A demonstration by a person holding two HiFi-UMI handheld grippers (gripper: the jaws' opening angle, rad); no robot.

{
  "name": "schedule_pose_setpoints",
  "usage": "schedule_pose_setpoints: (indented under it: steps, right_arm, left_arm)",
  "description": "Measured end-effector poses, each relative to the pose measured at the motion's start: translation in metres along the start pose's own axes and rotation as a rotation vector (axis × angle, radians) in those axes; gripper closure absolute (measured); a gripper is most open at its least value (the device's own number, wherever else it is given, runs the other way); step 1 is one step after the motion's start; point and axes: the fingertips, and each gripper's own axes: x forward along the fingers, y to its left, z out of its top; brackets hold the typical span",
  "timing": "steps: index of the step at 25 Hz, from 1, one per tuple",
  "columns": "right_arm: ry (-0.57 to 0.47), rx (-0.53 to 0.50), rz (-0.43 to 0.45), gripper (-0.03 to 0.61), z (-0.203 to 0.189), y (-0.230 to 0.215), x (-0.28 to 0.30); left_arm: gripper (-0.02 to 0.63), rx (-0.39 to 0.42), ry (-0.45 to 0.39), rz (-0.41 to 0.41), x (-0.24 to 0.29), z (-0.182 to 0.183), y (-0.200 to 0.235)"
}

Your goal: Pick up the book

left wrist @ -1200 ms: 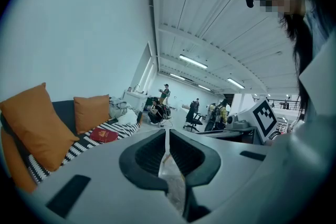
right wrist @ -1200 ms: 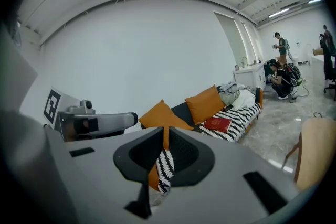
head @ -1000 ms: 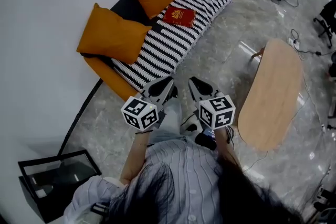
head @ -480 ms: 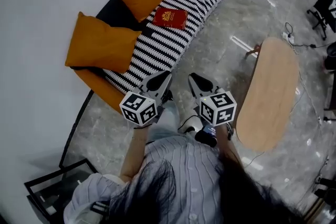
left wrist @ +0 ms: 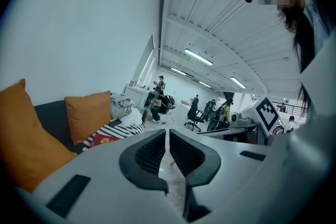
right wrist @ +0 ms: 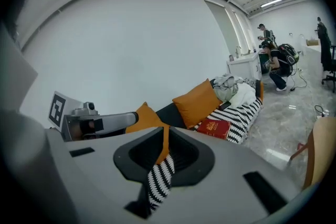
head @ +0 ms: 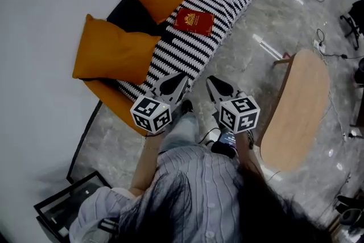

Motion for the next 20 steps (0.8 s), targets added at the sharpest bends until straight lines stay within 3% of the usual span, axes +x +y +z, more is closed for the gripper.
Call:
schedule_pose_setpoints:
  steps: [9, 20]
  right_arm:
    - [0.031, 0.012, -0.022, 0.537, 0.028, 0.000, 0.073]
    - [0.026, 0.030, -0.076, 0.537, 0.048, -0.003, 0.119]
  left_arm:
    - [0.601, -0.035, -0.003, -0.012, 0.016, 0.025, 0.078]
    - [0.601, -0.058, -0.009, -0.061, 0.025, 0.039, 0.133]
